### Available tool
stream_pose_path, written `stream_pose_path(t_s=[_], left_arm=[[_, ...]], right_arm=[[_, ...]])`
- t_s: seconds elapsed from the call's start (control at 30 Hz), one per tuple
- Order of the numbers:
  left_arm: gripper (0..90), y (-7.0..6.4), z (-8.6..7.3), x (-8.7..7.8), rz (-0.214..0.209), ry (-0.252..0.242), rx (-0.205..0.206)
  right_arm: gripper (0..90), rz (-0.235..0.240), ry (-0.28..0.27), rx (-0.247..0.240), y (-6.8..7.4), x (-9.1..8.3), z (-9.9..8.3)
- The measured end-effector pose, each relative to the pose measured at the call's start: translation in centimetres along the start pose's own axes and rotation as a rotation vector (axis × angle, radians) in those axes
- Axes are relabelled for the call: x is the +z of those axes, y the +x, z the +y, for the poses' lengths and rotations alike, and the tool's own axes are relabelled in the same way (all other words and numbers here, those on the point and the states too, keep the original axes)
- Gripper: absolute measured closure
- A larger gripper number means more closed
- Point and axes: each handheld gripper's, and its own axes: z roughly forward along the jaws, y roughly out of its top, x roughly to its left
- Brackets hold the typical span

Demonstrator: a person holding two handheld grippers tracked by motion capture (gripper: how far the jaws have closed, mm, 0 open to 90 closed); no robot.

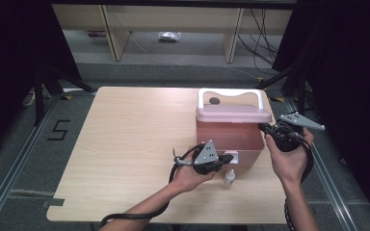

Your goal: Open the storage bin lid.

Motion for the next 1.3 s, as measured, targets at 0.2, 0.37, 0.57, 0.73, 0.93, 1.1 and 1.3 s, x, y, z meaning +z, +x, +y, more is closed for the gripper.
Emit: stream_pose_path(t_s=[0.2, 0.37, 0.57, 0.73, 0.93, 1.1, 1.3], left_arm=[[89.6, 0.0, 0.0, 0.0, -0.002, -0.001, -0.002], [89.6, 0.0, 0.0, 0.0, -0.005, -0.001, -0.003], [89.6, 0.1, 0.0, 0.0, -0.006, 0.0, -0.004], [89.6, 0.1, 0.1, 0.0, -0.009, 0.002, -0.002], [89.6, 0.1, 0.1, -0.2, -0.011, 0.011, 0.004], [89.6, 0.1, 0.1, -0.2, -0.012, 0.011, 0.004], [89.6, 0.2, 0.1, -0.2, -0.011, 0.014, 0.006]], right_arm=[[90.0, -0.005, -0.017, 0.013, 0.2, 0.3, 0.3], [90.0, -0.015, -0.011, 0.018, 0.3, 0.5, 0.6], [90.0, -0.023, -0.024, 0.001, 0.3, 0.8, 0.7], [90.0, -0.018, -0.038, 0.006, 0.3, 1.1, 0.9], [90.0, -0.025, -0.041, 0.0, 0.5, 1.3, 1.2], [90.0, -0.028, -0.046, 0.001, 0.5, 1.5, 1.4], [90.0, -0.034, -0.057, -0.001, 0.5, 1.7, 1.6]])
